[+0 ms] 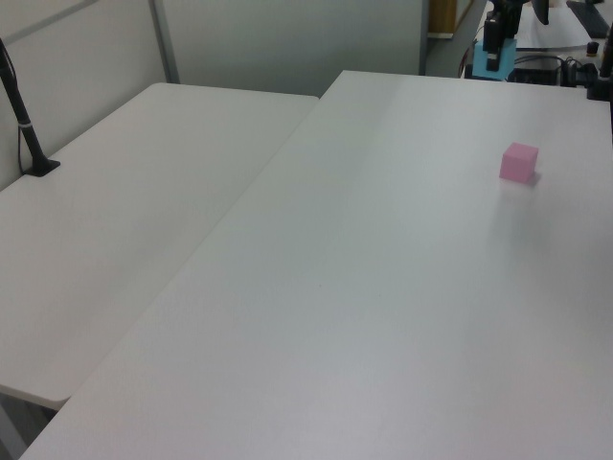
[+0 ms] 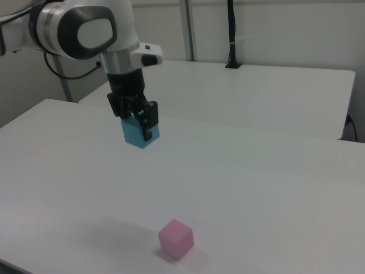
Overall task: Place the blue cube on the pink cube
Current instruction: 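Lift the light-blue cube and carry it over the pink cube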
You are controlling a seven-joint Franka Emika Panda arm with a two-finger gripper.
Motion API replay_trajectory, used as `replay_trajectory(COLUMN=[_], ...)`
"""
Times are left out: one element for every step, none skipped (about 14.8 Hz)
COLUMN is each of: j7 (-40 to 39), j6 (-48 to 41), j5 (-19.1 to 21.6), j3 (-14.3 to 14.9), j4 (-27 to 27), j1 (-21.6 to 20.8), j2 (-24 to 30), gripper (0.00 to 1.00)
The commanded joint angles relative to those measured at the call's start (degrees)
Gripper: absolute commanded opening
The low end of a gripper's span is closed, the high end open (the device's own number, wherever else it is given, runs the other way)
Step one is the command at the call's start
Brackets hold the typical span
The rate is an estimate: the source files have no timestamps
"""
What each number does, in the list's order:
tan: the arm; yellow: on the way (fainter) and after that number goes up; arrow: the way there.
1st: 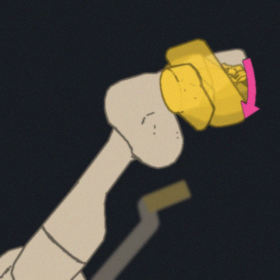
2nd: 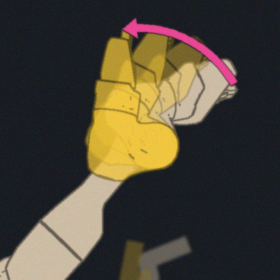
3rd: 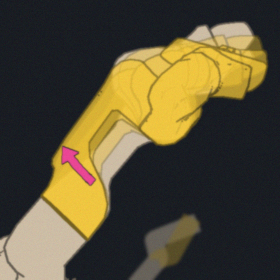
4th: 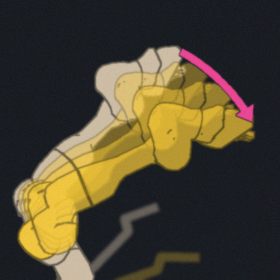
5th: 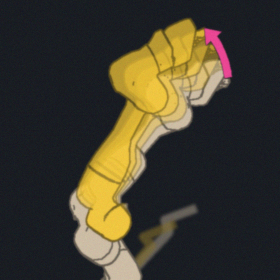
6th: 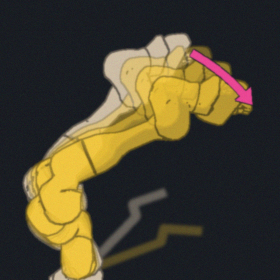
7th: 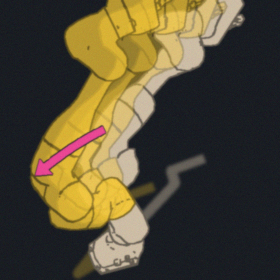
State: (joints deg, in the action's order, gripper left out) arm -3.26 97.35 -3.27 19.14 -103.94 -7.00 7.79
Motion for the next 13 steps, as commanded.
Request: replay_trajectory(j7=[-3.15,-3.33,-3.33,-3.33,-3.33,-3.33,-3.33,-3.51,-4.38,-5.0,-5.09,-5.09,-5.09], j6=[-0.41,0.03,0.81,1.87,3.01,4.85,7.04,8.8,10.04,11.79,13.98,16.44,18.64], j5=[-1.81,-2.52,-2.53,-2.53,-2.53,-2.53,-2.53,-2.62,-2.62,-2.62,-2.71,-2.71,-2.71], j3=[1.08,1.08,1.08,1.08,0.99,0.99,0.9,0.81,0.55,0.29,0.28,0.2,0.2], j4=[-3.02,-3.64,-4.34,-5.22,-6.53,-8.28,-10.74,-13.11,-15.05,-16.98,-19.18,-20.94,-22.52], j1=[2.07,2.86,3.66,4.19,4.63,5.24,5.85,6.47,7.35,7.96,8.41,9.37,10.33], j2=[1.35,1.44,1.61,2.14,2.32,3.28,4.94,6.17,6.97,7.33,7.68,7.85,7.86], gripper=[0.2,0.2,0.2,0.2,0.2,0.2,0.2,0.2,0.2,0.2,0.2,0.2,0.2])
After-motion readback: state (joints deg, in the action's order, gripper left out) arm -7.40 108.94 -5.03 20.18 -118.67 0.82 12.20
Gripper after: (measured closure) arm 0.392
